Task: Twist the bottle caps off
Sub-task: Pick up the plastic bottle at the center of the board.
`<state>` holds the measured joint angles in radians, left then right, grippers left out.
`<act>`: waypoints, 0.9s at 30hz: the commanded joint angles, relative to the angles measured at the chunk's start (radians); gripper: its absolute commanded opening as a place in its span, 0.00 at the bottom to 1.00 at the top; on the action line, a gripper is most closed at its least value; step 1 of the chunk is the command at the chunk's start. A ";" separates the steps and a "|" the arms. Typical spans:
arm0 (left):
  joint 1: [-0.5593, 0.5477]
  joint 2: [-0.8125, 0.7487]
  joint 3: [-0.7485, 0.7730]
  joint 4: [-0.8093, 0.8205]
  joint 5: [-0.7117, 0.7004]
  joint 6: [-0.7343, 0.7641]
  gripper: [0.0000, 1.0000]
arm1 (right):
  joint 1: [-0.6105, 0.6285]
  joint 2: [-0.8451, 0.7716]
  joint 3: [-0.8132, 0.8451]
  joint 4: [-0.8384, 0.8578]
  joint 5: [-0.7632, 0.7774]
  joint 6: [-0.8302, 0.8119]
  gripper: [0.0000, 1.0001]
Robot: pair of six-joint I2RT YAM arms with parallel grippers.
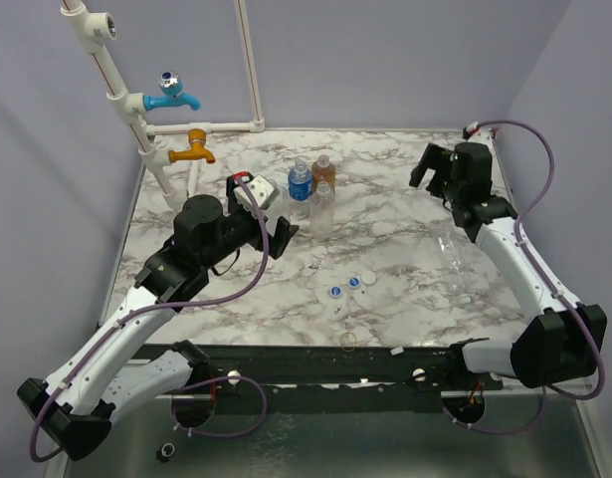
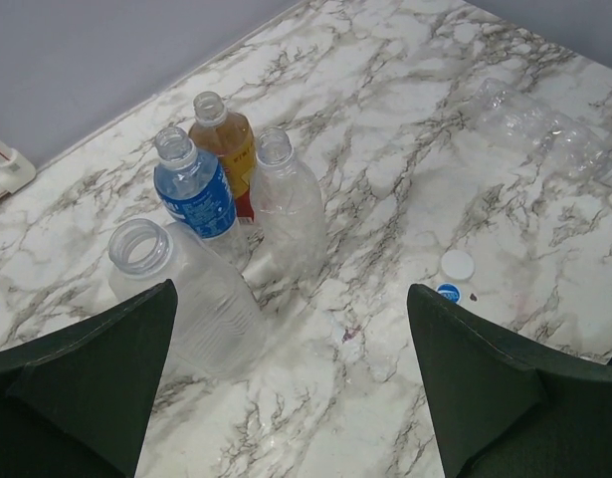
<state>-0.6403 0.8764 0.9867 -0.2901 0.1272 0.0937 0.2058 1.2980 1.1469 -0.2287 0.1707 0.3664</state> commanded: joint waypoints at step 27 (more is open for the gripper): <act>0.007 0.029 0.037 0.013 0.110 -0.002 0.99 | -0.201 0.074 -0.399 -0.155 0.031 0.251 1.00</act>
<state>-0.6369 0.9085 1.0042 -0.2859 0.2066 0.0944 0.0029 1.3457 0.7574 -0.4473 0.3241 0.6273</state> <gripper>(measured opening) 0.986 0.998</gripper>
